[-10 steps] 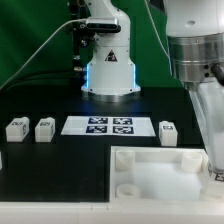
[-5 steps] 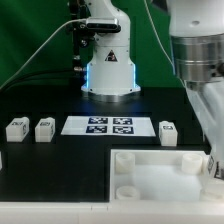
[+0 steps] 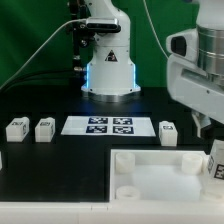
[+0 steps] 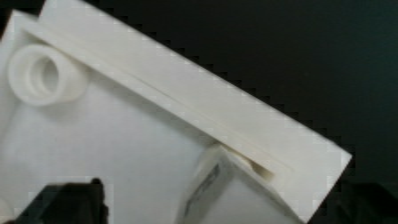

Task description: Assemble one leg

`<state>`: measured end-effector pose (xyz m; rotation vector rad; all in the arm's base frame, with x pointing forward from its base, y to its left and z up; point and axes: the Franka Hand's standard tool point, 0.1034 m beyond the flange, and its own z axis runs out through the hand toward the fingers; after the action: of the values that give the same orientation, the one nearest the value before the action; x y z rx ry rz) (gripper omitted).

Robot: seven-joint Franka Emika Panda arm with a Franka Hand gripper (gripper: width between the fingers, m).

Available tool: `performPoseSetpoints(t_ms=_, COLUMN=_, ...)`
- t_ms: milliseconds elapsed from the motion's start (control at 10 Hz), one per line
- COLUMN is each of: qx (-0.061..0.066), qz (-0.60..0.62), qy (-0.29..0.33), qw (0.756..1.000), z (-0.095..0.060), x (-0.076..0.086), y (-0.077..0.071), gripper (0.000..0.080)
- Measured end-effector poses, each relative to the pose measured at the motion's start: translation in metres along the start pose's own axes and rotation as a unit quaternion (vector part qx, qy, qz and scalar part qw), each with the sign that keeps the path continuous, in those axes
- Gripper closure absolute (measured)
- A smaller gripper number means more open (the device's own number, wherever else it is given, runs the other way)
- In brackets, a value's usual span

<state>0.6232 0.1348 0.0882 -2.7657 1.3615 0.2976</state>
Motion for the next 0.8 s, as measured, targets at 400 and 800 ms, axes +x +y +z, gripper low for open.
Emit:
performPoseSetpoints(t_ms=400, qx=-0.005, qz=-0.288, qy=0.015, qw=0.958, z=-0.003, x=0.015, y=-0.003, gripper=0.0150)
performPoseSetpoints(t_ms=800, qx=0.001, qz=-0.386, qy=0.029, qw=0.922, z=0.009, x=0.025, y=0.003, gripper=0.0150)
